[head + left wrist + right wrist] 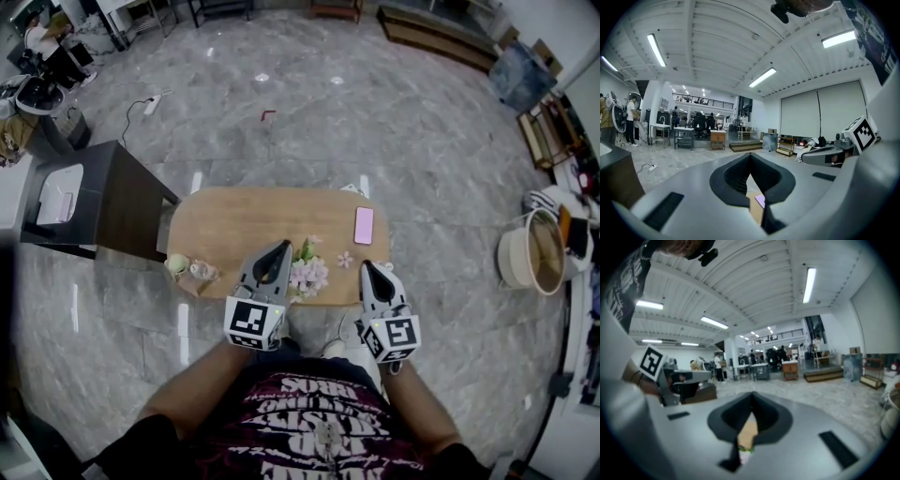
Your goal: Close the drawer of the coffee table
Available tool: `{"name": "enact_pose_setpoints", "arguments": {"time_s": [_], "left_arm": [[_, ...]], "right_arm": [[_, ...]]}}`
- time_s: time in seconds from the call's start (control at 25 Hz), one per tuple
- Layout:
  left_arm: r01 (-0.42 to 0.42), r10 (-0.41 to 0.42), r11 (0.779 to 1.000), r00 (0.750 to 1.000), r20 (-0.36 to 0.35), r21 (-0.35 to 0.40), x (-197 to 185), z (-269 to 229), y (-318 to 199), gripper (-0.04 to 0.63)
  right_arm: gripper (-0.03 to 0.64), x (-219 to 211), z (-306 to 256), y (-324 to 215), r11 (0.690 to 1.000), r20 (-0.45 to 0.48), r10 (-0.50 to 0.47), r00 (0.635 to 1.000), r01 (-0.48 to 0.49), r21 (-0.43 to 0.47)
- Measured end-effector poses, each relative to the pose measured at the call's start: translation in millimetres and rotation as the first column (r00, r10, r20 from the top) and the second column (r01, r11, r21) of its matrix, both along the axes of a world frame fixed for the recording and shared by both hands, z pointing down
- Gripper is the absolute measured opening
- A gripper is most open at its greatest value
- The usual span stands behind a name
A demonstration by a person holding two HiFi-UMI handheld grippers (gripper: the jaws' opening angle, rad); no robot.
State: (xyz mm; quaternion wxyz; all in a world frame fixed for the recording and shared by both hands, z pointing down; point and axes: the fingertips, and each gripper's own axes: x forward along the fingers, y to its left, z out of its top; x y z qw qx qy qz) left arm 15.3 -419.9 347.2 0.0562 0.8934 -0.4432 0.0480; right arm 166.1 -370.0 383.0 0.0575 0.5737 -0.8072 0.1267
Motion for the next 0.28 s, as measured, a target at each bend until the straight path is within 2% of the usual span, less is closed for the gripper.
{"name": "enact_pose_setpoints", "arguments": {"time_s": [0.28], "left_arm": [[-0.007, 0.007, 1.000, 1.000, -0.003, -0.007, -1, 5, -13, 0.021]], "right_arm": [[0.034, -4, 4, -10, 1.000, -0.008, -0.002, 1.000, 0.002, -0.009]]}}
